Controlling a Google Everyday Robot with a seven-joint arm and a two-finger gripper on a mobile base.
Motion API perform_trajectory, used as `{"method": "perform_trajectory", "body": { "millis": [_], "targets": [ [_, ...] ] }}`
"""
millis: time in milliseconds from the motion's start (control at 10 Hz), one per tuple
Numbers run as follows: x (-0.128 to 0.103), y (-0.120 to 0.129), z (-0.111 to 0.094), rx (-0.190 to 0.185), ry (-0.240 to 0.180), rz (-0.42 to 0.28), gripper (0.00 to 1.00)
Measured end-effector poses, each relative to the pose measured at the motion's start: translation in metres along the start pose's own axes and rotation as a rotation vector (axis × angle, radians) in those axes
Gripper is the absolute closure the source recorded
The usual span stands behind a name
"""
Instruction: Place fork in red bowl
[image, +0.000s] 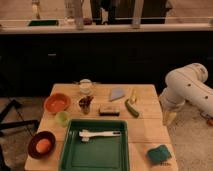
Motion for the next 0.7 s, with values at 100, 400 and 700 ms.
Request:
{"method": "perform_trajectory", "body": {
  "millis": [100, 400, 700],
  "targets": [
    [0.0, 0.0, 0.0, 0.0, 0.0, 0.0, 0.2],
    [-0.001, -0.002, 0.001, 0.011, -0.012, 0.015, 0.2],
    [-0.021, -0.037, 0.003, 0.055, -0.042, 0.036, 0.2]
  ]
}}
